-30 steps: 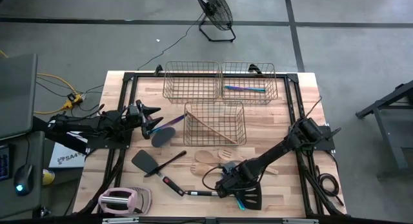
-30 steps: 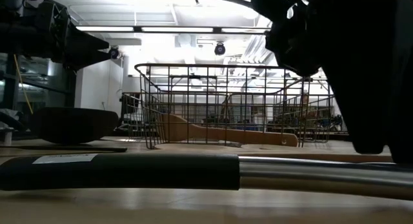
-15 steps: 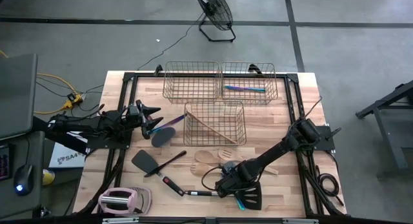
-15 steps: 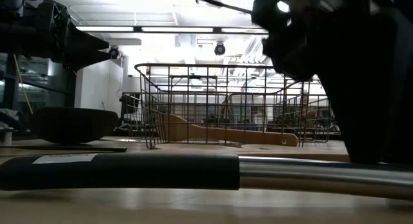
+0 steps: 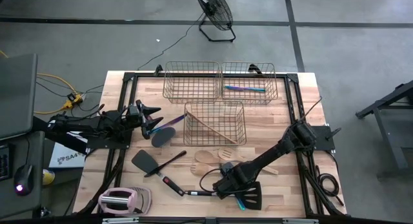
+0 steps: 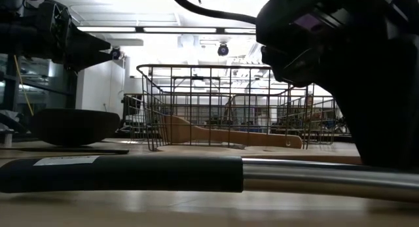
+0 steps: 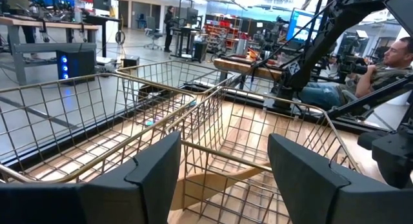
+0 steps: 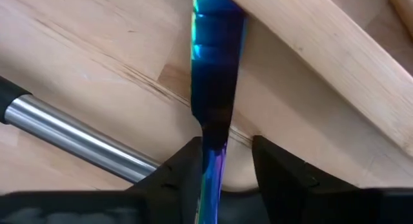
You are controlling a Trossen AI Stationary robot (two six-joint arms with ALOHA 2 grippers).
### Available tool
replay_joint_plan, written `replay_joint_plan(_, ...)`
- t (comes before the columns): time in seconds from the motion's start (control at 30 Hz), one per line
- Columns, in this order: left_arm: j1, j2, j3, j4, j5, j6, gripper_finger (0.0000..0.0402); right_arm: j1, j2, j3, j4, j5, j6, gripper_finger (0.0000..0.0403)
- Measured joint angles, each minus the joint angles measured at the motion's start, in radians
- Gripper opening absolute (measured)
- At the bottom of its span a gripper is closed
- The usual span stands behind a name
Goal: Pick & Place Kitchen Items
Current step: Put the blue table knife into the top right wire basket
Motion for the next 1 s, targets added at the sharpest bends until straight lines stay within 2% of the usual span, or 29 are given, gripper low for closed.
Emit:
replay_joint_plan(0.43, 0.0, 0.0, 0.0, 0.0, 0.0, 0.0, 0.023, 0.0, 0.002, 0.0, 0.006, -0.002, -0.031, 0.0037)
replay_joint_plan(0.77, 0.0, 0.0, 0.0, 0.0, 0.0, 0.0, 0.023, -0.001, -0.012, -0.002, 0.003, -0.022, -0.058, 0.0033)
replay_joint_plan(1.0, 0.0, 0.0, 0.0, 0.0, 0.0, 0.0, 0.023, 0.001, -0.051, -0.002, -0.015, -0.109, -0.089, 0.0032)
